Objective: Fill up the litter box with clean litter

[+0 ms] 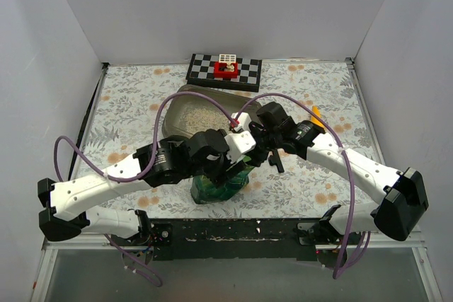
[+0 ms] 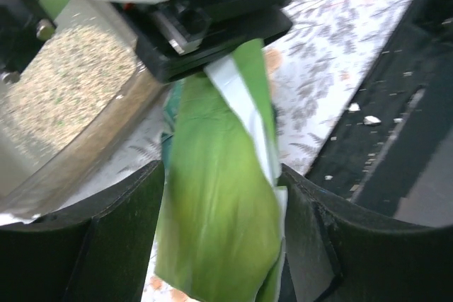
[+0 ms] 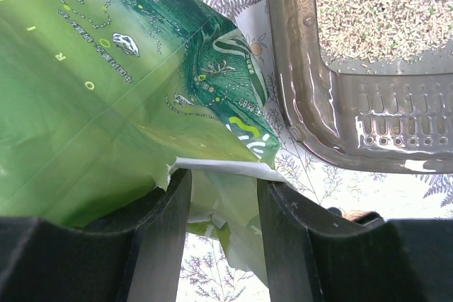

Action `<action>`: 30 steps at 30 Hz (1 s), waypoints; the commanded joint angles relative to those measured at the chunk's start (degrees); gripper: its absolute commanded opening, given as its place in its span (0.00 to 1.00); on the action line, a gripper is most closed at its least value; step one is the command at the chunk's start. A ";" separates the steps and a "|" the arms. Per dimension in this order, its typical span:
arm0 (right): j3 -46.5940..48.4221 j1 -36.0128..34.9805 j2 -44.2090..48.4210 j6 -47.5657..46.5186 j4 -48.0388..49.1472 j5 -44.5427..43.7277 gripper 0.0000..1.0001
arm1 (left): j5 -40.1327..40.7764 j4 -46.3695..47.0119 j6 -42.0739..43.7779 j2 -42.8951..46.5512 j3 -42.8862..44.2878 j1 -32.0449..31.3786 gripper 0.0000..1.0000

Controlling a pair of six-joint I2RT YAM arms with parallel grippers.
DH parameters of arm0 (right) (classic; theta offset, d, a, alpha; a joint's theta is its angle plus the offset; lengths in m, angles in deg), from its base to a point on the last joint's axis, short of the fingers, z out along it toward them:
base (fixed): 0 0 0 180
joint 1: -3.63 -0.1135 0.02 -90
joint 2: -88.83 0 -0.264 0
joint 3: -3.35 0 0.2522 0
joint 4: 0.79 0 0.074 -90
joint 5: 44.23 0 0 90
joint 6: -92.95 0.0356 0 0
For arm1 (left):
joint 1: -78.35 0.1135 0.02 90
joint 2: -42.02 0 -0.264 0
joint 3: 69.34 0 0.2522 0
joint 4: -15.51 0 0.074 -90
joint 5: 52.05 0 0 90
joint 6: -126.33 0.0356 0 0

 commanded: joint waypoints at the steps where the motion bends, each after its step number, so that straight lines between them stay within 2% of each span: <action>1: -0.03 0.07 -0.02 0.44 1.20 -1.93 0.50 | 12.78 -2.06 3.76 0.05 -1.12 -0.84 0.62; 5: -0.82 0.07 0.42 0.87 1.65 -2.37 0.50 | 13.93 0.30 6.48 -0.13 -3.67 -0.84 0.55; 7: -1.09 -0.01 0.60 1.14 1.73 -2.46 0.50 | 12.62 2.67 7.71 1.01 -4.90 -0.76 0.39; 9: -1.44 0.07 1.21 1.14 1.82 -2.81 0.49 | 8.94 6.36 9.38 3.81 -6.04 -0.84 0.11; 11: -1.61 -0.01 1.83 1.14 1.73 -3.51 0.49 | 4.29 11.01 12.10 7.33 -8.58 -0.84 0.00; 20: -0.04 0.07 4.73 -3.86 -4.14 -2.99 0.49 | -6.89 16.38 17.82 17.08 -13.16 -0.76 0.00; 27: 2.42 -0.19 8.59 -7.47 -12.58 5.00 0.46 | -6.20 19.29 20.82 24.91 -17.73 -0.76 0.00; 30: 6.02 -1.42 9.91 -7.83 -19.16 5.37 0.45 | -6.55 20.26 20.91 28.42 -20.98 -0.76 0.00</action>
